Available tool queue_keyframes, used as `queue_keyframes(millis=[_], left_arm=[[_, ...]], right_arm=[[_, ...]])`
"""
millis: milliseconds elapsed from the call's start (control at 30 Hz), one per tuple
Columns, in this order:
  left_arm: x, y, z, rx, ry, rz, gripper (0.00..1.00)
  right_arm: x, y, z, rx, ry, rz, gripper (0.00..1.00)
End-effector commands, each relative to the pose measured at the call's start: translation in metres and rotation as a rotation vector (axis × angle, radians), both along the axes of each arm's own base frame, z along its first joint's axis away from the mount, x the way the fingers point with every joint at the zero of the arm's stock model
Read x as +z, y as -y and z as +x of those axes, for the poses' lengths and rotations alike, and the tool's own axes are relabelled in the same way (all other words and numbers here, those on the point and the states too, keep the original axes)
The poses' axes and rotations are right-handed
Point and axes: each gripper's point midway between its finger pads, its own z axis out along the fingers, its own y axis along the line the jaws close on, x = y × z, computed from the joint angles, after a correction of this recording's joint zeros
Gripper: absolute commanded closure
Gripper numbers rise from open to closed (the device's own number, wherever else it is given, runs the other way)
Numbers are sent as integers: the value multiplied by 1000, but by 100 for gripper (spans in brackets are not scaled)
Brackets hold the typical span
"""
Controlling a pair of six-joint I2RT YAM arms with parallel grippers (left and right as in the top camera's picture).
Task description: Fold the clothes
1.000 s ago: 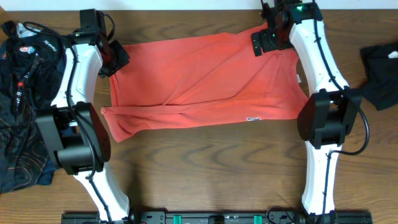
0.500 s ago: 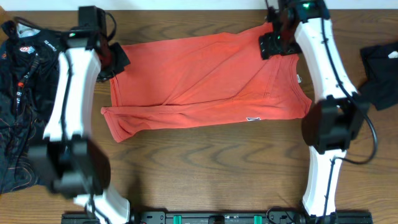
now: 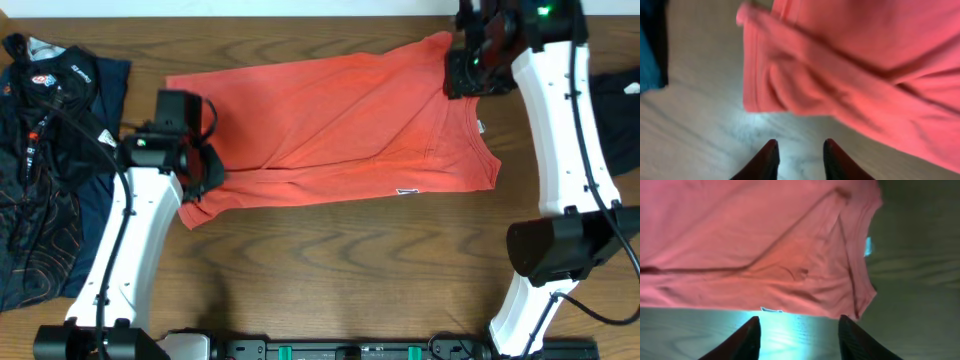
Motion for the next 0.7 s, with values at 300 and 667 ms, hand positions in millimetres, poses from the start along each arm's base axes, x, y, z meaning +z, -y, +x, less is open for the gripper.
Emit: queue_keyframes(millis=[300, 667], left_arm=[[-22, 2, -22, 19, -45, -13, 64], [-63, 11, -36, 28, -73, -75, 63]], right_arm=[[-146, -22, -37, -43, -239, 58, 75], [-194, -14, -45, -138, -249, 159, 98]])
